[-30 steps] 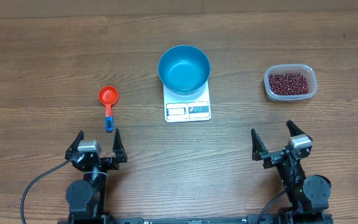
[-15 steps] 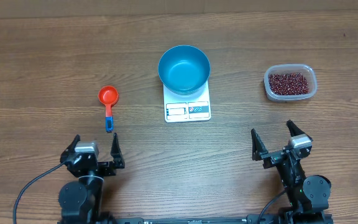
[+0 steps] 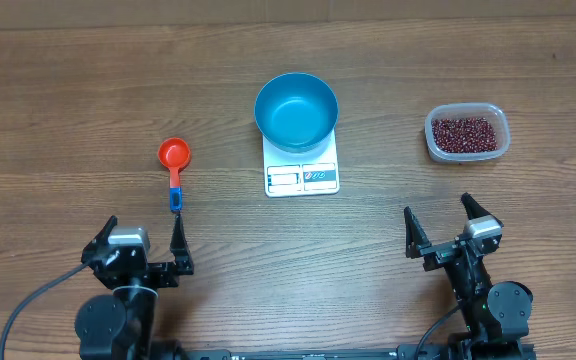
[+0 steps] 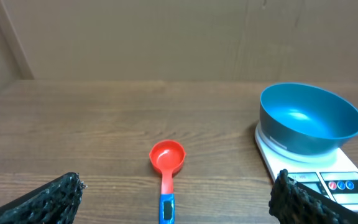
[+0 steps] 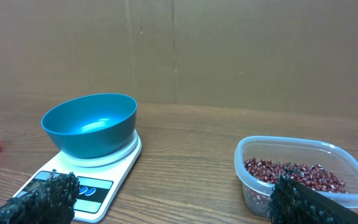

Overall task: Scoop item into bowl and weigh 150g on scale
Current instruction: 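Move the left gripper forward over the red scoop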

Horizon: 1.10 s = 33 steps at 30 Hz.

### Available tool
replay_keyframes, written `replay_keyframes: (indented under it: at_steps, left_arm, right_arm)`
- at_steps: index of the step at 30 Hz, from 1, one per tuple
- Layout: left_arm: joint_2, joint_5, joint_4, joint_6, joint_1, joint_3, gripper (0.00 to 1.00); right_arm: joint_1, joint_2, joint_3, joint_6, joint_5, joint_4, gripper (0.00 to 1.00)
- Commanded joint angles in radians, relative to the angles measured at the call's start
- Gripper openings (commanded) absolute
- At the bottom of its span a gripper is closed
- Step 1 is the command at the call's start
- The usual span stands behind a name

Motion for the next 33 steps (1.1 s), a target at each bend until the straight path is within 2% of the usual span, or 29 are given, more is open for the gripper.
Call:
replay_keyframes:
  at_steps: [1,10,33]
  left_arm:
    - [0.076,-0.010,-0.010,0.016,0.006,0.088,1.00]
    - [0.322,0.076,-0.107,0.016,0.006,0.318,0.99]
    - [0.864,0.076,-0.512,0.016,0.006,0.772,1.00]
  right_arm:
    - [0.005,-0.013,-0.010,-0.002,-0.002,0.006,1.00]
    - [0.005,-0.013,-0.010,-0.002,-0.002,0.006,1.00]
    - [0.005,-0.013,-0.010,-0.002,-0.002,0.006,1.00]
